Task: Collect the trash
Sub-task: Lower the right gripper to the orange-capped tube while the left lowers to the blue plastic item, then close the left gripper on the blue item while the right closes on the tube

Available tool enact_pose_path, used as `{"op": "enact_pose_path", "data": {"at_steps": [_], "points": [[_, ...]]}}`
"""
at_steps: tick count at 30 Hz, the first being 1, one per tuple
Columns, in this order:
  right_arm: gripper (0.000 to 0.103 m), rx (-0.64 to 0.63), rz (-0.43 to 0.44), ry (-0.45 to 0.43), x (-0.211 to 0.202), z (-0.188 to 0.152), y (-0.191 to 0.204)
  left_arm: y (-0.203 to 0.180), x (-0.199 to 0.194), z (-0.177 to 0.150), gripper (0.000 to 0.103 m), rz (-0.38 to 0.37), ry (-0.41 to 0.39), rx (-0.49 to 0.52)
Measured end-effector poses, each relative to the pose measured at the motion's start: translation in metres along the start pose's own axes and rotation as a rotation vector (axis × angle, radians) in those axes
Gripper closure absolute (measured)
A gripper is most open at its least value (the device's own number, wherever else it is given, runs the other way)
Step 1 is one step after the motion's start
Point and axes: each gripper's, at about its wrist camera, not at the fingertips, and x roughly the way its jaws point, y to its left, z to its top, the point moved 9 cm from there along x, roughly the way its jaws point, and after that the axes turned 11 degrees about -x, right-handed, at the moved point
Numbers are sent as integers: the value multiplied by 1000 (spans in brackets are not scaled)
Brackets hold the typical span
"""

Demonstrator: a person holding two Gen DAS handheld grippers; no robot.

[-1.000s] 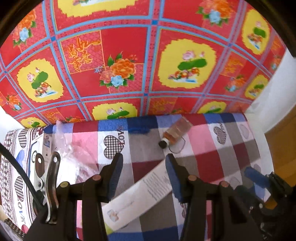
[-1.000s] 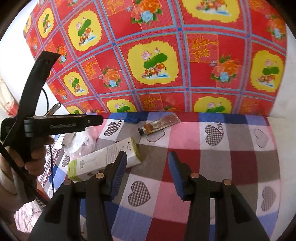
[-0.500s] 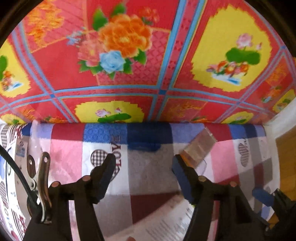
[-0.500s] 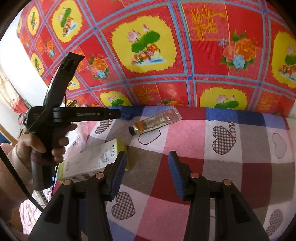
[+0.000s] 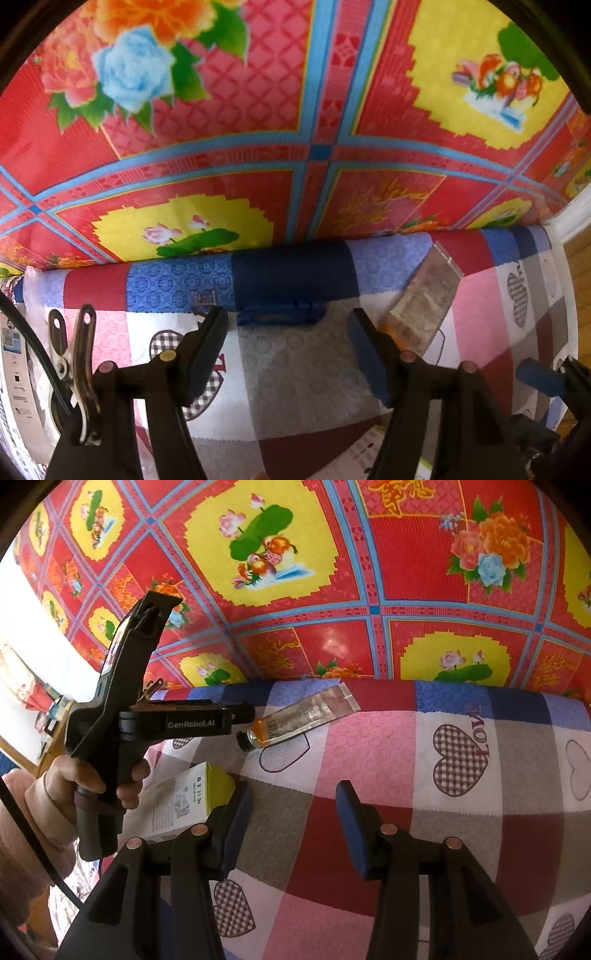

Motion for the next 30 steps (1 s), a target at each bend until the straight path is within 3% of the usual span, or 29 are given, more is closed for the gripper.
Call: {"op": "enact_pose_path", "data": {"at_steps": [5,11,13,14,20,30], "points": [[55,8,-14,7,3,0,1,-3,6,2,32,29,-4,35],[55,45,-37,14,6,-4,-3,-2,8,5,35,51,-20,-3],[55,60,-47,16,6,-6,-4,-2,7,8,50,48,-25,1],[55,67,-52,16,6,-7,-5,-2,6,8,51,46,-26,3],[55,77,-71,19,6,-5,-1,-6,0,6,51,26,-5,33],[55,73,-80,27,16,10,17,23,-47,-8,51,-7,-34,-34]]}}
